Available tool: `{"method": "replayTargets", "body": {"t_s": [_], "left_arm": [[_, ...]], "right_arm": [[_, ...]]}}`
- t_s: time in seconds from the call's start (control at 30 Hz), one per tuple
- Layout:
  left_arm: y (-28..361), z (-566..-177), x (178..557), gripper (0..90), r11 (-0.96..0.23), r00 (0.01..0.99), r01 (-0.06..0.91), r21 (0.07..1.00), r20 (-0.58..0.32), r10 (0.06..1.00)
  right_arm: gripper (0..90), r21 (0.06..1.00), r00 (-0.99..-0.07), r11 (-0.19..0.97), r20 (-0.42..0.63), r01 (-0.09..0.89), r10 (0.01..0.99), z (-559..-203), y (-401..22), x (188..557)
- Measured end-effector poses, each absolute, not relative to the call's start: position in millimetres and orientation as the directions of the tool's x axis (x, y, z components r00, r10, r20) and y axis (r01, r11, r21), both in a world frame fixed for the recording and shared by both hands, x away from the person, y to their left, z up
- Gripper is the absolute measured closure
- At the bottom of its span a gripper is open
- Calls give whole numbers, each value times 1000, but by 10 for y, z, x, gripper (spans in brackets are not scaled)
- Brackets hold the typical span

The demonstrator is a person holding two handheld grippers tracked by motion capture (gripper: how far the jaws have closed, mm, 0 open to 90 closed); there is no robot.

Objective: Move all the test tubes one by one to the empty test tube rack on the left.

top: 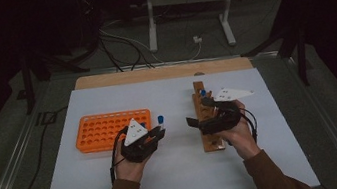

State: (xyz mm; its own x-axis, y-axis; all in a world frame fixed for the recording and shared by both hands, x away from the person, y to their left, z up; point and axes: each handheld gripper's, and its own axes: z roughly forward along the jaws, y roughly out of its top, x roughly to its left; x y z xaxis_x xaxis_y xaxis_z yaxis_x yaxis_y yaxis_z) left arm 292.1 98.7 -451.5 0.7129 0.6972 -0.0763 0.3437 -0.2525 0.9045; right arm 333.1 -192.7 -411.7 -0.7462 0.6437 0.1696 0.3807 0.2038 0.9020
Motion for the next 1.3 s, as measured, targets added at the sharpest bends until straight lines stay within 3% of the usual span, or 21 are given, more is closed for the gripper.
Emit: {"method": "replayTargets", "body": {"t_s": [0.5, 1.3], "left_arm": [[1264, -4422, 2872, 782, -225, 724, 312, 923, -78, 685], [1708, -4437, 2921, 780, -148, 612, 308, 940, -77, 787]], "right_arm": [[0, 906, -711, 180, 165, 383, 683, -4131, -2008, 3358], [0, 913, -706, 166, 162, 371, 689, -4121, -2047, 3356]]}}
